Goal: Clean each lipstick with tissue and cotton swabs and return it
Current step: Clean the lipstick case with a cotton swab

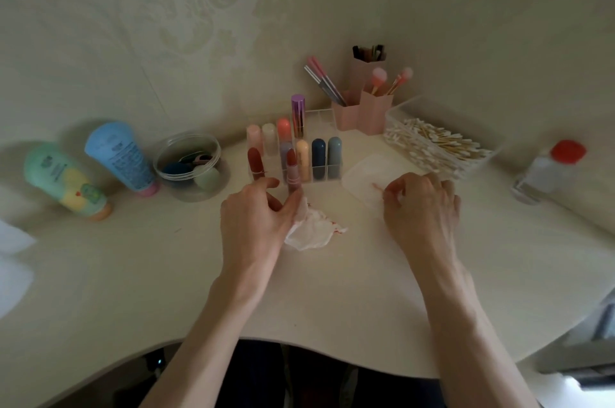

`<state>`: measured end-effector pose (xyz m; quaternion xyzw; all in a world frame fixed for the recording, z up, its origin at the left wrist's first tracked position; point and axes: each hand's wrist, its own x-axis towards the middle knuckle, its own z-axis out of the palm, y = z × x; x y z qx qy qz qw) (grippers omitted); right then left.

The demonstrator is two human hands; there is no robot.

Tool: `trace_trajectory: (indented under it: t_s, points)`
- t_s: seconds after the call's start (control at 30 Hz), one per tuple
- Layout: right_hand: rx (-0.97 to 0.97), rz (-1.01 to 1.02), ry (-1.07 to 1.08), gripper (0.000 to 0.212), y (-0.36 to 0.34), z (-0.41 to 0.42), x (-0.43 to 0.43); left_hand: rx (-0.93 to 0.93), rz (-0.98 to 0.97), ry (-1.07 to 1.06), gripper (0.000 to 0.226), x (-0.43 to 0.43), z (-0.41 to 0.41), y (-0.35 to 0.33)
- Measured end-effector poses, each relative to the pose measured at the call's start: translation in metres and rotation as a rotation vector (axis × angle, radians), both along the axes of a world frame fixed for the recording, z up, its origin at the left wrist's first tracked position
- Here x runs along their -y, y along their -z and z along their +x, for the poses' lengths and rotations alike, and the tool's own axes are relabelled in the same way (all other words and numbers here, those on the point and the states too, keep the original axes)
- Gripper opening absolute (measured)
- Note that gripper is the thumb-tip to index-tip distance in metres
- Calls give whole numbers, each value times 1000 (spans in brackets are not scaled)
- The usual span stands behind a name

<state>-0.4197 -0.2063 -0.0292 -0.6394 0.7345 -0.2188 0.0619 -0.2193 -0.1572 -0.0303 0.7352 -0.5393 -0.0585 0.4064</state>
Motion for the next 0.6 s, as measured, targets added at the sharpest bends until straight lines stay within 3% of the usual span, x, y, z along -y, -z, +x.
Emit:
trace_trajectory:
  t_s: [0.2,0.37,0.47,0.6]
  points:
    - [77,-93,-120,16,1,10,-1,-37,48,20,21,12,-1,6]
    - [301,-207,-307,9,5,17,-1,-8,-65,35,29,13,2,11]
    - [642,-224,-453,16,-4,20,-3,-199,-108,106,22,4,7,0]
    - [938,-239,-650,27,-16,28,-10,-514,-7,256,10,-17,14,-10]
